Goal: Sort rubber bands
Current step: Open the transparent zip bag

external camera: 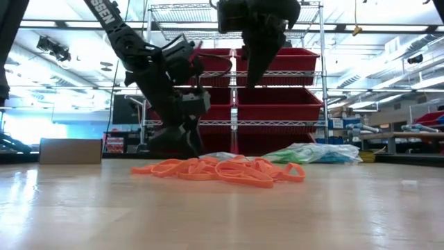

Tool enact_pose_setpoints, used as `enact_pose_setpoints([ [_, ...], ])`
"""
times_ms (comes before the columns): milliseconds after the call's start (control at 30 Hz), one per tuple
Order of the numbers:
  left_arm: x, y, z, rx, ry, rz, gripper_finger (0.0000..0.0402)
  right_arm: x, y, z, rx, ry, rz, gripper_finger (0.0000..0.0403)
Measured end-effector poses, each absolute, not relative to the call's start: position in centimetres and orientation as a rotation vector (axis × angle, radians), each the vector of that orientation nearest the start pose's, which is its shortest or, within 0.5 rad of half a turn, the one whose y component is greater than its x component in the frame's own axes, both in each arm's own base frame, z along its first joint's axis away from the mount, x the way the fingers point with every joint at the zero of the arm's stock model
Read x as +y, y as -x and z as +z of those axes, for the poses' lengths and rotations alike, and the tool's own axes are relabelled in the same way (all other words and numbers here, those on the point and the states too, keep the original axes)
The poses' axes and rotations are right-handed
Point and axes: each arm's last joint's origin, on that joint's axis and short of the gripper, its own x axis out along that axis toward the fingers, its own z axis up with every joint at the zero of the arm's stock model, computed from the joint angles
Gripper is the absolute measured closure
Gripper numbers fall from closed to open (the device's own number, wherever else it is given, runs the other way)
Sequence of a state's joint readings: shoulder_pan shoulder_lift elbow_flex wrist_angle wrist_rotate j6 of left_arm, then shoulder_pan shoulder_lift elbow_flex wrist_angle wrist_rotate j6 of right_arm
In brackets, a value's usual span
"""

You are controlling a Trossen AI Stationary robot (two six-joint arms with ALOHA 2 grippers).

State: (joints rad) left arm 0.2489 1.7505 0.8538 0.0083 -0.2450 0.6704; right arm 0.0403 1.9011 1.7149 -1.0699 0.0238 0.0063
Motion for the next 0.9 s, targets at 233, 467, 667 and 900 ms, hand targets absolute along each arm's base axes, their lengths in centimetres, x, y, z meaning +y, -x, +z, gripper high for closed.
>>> enact_pose_setpoints([
  [233,8.9,-32.2,14.2,0.960,-0.613,0.150,0.0245,1.2,-39.0,27.6,1.221,0.022,-0.049,0.0401],
  [467,8.9,-32.4,14.3,0.951,-0.659,0.134,0.0245,-1.8,-38.5,26.8,1.235,-0.063,-0.361,0.0401],
  [667,8.9,-32.2,14.0,0.982,-0.657,0.119,0.0245,-4.8,-37.5,23.1,1.288,-0.160,-0.454,0.0401],
  [900,8.8,-32.3,14.0,0.974,-0.656,0.115,0.0245,-7.9,-36.4,19.2,1.269,-0.239,-0.531,0.0401],
])
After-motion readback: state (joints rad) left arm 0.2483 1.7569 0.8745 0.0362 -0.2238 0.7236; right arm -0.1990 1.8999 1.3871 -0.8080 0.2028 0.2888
